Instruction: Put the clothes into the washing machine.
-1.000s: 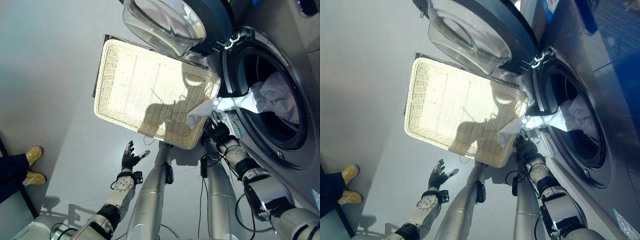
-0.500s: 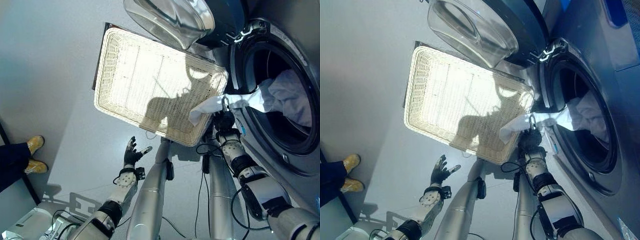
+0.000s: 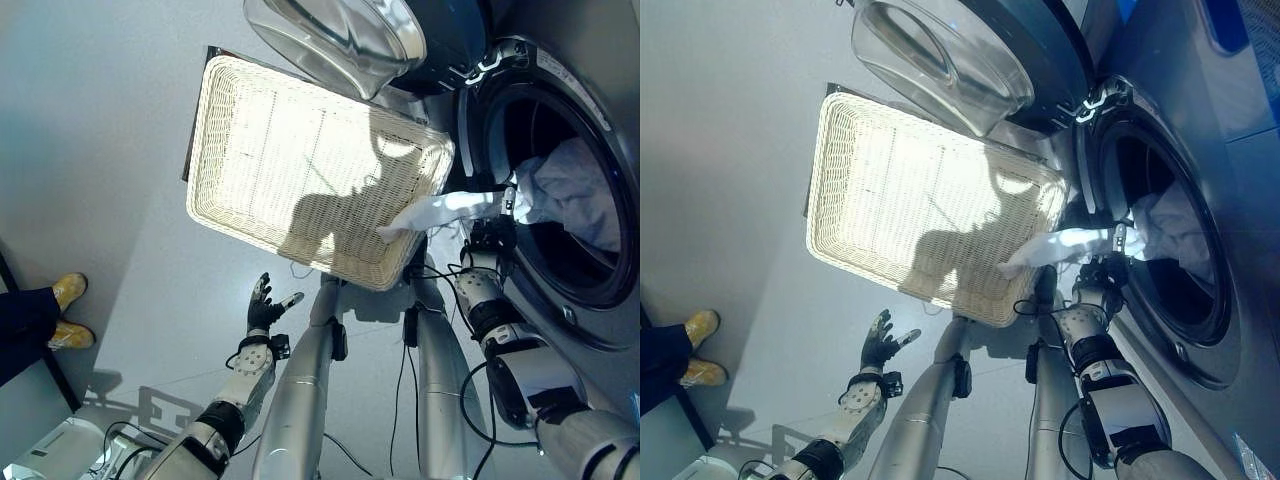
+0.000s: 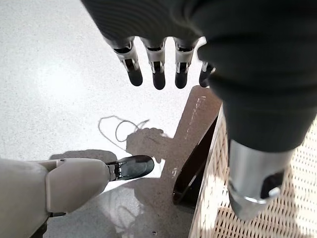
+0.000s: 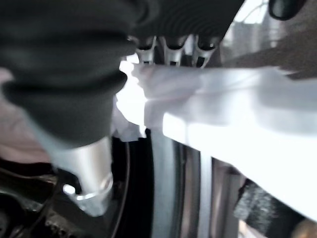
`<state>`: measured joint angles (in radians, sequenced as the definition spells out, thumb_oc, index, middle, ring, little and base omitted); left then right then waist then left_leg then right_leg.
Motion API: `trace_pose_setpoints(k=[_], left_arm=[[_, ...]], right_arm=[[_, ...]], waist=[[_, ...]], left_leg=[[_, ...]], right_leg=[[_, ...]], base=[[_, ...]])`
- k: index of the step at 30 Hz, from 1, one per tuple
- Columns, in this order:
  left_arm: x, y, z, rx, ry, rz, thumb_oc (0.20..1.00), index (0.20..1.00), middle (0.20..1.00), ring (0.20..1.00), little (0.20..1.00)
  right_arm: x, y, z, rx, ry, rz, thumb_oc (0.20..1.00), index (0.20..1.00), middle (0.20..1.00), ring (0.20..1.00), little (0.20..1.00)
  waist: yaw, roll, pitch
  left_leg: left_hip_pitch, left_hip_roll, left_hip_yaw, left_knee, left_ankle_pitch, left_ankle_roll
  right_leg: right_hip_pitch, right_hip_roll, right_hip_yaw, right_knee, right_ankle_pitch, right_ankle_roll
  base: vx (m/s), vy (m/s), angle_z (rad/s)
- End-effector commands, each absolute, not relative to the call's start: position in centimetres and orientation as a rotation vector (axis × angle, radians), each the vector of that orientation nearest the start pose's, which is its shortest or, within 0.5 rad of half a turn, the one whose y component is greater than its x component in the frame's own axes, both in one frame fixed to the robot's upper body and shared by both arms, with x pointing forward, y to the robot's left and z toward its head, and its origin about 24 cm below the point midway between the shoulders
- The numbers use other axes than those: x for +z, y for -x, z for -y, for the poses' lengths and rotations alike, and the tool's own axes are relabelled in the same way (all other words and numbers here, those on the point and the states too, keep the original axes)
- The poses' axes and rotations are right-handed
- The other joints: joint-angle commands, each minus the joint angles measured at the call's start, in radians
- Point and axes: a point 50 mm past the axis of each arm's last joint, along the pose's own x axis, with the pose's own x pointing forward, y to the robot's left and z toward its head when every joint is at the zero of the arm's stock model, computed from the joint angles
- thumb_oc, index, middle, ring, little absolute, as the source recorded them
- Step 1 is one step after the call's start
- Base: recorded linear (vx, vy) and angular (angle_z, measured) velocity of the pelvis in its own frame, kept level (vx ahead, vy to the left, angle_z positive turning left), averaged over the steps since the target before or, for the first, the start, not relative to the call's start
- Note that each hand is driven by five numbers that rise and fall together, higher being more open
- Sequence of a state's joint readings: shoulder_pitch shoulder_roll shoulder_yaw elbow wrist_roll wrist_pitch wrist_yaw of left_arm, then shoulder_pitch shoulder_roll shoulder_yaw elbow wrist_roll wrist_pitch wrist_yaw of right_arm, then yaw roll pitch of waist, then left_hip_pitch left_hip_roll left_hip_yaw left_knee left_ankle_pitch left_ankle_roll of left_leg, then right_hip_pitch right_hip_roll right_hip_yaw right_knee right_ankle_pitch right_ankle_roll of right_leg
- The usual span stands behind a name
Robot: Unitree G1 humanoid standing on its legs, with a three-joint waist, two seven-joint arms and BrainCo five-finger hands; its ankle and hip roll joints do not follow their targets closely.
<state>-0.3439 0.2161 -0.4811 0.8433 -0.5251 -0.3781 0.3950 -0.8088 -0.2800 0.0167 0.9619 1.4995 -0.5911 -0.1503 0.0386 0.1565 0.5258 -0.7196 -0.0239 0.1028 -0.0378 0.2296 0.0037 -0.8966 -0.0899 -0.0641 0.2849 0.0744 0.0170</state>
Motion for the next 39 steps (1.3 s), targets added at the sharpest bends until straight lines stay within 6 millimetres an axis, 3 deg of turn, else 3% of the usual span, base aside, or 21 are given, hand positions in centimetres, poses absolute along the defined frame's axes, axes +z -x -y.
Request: trace_pose_setpoints(k=[1,9,13,17,18,20,21,24,25,26,27,32,33,35,37,38,39], left_arm=[[-3.4,-28.5,-14.4,0.176,0.001,-0.226,1.0,1.0,1.0,1.0,1.0],[-3.4,-28.4,-14.5,0.175,-0.003,-0.224,1.0,1.0,1.0,1.0,1.0],[-3.3,-28.4,-14.8,0.179,-0.01,-0.223,1.0,1.0,1.0,1.0,1.0],[-3.4,-28.1,-15.8,0.193,-0.022,-0.228,1.0,1.0,1.0,1.0,1.0],[-3.5,-27.7,-17.2,0.216,-0.034,-0.231,1.0,1.0,1.0,1.0,1.0],[-3.6,-27.4,-17.9,0.228,-0.044,-0.235,1.0,1.0,1.0,1.0,1.0],[-3.7,-27.2,-18.7,0.246,-0.051,-0.239,1.0,1.0,1.0,1.0,1.0],[-3.8,-27.0,-19.2,0.257,-0.055,-0.242,1.0,1.0,1.0,1.0,1.0],[-4.0,-26.7,-20.2,0.273,-0.061,-0.25,1.0,1.0,1.0,1.0,1.0],[-4.0,-26.6,-20.5,0.276,-0.066,-0.252,1.0,1.0,1.0,1.0,1.0],[-4.1,-26.5,-21.1,0.279,-0.076,-0.258,1.0,1.0,1.0,1.0,1.0],[-4.1,-26.3,-22.0,0.282,-0.082,-0.261,1.0,1.0,1.0,1.0,1.0],[-4.2,-26.1,-22.1,0.278,-0.085,-0.269,1.0,1.0,1.0,1.0,1.0],[-4.2,-26.2,-22.1,0.277,-0.083,-0.269,1.0,1.0,1.0,1.0,1.0],[-4.1,-26.3,-21.8,0.263,-0.085,-0.274,1.0,1.0,1.0,1.0,1.0],[-4.1,-26.3,-21.8,0.263,-0.085,-0.274,1.0,1.0,1.0,1.0,1.0],[-4.1,-26.4,-21.6,0.258,-0.084,-0.28,1.0,1.0,1.0,1.0,1.0]], right_arm=[[10.8,-36.1,26.8,-0.707,-1.121,0.43,0.2,0.2,0.2,0.2,0.2],[11.9,-35.8,27.5,-0.732,-1.041,0.475,0.2,0.2,0.2,0.2,0.2],[12.0,-36.2,26.7,-0.627,-1.002,0.444,0.2,0.2,0.2,0.2,0.2],[13.4,-36.4,25.0,-0.437,-0.941,0.468,0.2,0.2,0.2,0.2,0.2],[14.5,-35.6,24.5,-0.346,-0.912,0.526,0.2,0.2,0.2,0.2,0.2],[14.9,-35.0,24.7,-0.327,-0.907,0.56,0.2,0.2,0.2,0.2,0.2],[15.7,-34.3,25.9,-0.329,-0.922,0.634,0.2,0.2,0.2,0.2,0.2],[16.3,-33.8,27.0,-0.351,-0.929,0.677,0.2,0.2,0.2,0.2,0.2],[17.6,-33.2,29.2,-0.385,-0.984,0.768,0.2,0.2,0.2,0.2,0.2],[18.2,-33.1,30.1,-0.394,-1.013,0.803,0.2,0.2,0.2,0.2,0.2],[20.2,-32.9,32.3,-0.407,-1.11,0.878,0.2,0.2,0.2,0.2,0.2],[23.5,-31.6,36.6,-0.512,-1.353,1.066,0.2,0.2,0.2,0.2,0.2],[24.0,-30.3,38.1,-0.601,-1.428,1.171,0.2,0.2,0.2,0.2,0.2],[24.2,-29.4,39.0,-0.686,-1.461,1.235,0.2,0.2,0.2,0.2,0.2],[24.4,-27.2,40.9,-0.951,-1.499,1.323,0.2,0.2,0.2,0.2,0.2],[24.4,-27.2,40.9,-0.951,-1.499,1.323,0.2,0.2,0.2,0.2,0.2],[24.4,-26.3,41.6,-1.087,-1.547,1.343,0.2,0.2,0.2,0.2,0.2]], waist=[[-0.019,0.079,-0.006],[-0.02,0.077,-0.006],[-0.022,0.063,-0.006],[-0.027,0.041,-0.006],[-0.037,0.016,-0.006],[-0.043,0.002,-0.006],[-0.05,-0.013,-0.006],[-0.053,-0.021,-0.006],[-0.057,-0.033,-0.006],[-0.057,-0.035,-0.006],[-0.056,-0.038,-0.006],[-0.051,-0.035,-0.006],[-0.05,-0.031,-0.006],[-0.05,-0.029,-0.006],[-0.045,-0.019,-0.006],[-0.045,-0.019,-0.006],[-0.043,-0.012,-0.006]], left_leg=[[-0.026,-0.051,-0.035,0.074,-0.035,-0.035],[-0.021,-0.052,-0.037,0.077,-0.041,-0.032],[-0.019,-0.05,-0.036,0.075,-0.042,-0.028],[-0.015,-0.045,-0.032,0.075,-0.043,-0.027],[-0.013,-0.04,-0.028,0.077,-0.045,-0.026],[-0.009,-0.037,-0.025,0.076,-0.047,-0.025],[-0.002,-0.033,-0.023,0.074,-0.05,-0.024],[0.003,-0.031,-0.023,0.074,-0.054,-0.024],[0.013,-0.028,-0.024,0.073,-0.06,-0.024],[0.017,-0.027,-0.025,0.071,-0.062,-0.025],[0.025,-0.024,-0.025,0.067,-0.065,-0.026],[0.029,-0.021,-0.026,0.06,-0.059,-0.03],[0.04,-0.021,-0.028,0.06,-0.069,-0.031],[0.034,-0.022,-0.029,0.061,-0.063,-0.031],[0.03,-0.025,-0.031,0.067,-0.066,-0.032],[0.03,-0.025,-0.031,0.067,-0.066,-0.032],[0.034,-0.028,-0.034,0.069,-0.072,-0.033]], right_leg=[[0.059,0.018,-0.032,-0.069,0.056,0.058],[0.061,0.019,-0.03,-0.065,0.054,0.058],[0.067,0.021,-0.033,-0.07,0.058,0.059],[0.073,0.024,-0.038,-0.076,0.065,0.06],[0.078,0.029,-0.038,-0.081,0.07,0.063],[0.083,0.033,-0.037,-0.086,0.074,0.064],[0.093,0.037,-0.036,-0.095,0.078,0.068],[0.098,0.04,-0.035,-0.098,0.079,0.07],[0.108,0.045,-0.032,-0.103,0.082,0.073],[0.111,0.046,-0.031,-0.105,0.083,0.075],[0.118,0.049,-0.031,-0.111,0.086,0.077],[0.122,0.053,-0.029,-0.116,0.092,0.077],[0.133,0.053,-0.03,-0.11,0.079,0.078],[0.128,0.052,-0.031,-0.109,0.084,0.076],[0.124,0.048,-0.033,-0.105,0.082,0.075],[0.124,0.048,-0.033,-0.105,0.082,0.075],[0.128,0.045,-0.033,-0.105,0.075,0.075]], base=[[0.0,0.0,0.0],[-0.01,0.0,0.03],[0.0,0.0,0.0],[0.0,-0.013,0.0],[-0.01,-0.048,0.01],[-0.01,-0.059,0.03],[-0.01,-0.054,0.02],[0.0,-0.032,-0.05],[0.01,-0.052,-0.11],[0.01,-0.063,-0.12],[0.01,-0.036,-0.11],[0.01,-0.01,-0.12],[0.04,-0.016,-0.01],[0.0,0.0,0.0],[0.02,-0.005,0.0],[0.06,-0.012,0.01],[0.03,-0.005,0.01]])
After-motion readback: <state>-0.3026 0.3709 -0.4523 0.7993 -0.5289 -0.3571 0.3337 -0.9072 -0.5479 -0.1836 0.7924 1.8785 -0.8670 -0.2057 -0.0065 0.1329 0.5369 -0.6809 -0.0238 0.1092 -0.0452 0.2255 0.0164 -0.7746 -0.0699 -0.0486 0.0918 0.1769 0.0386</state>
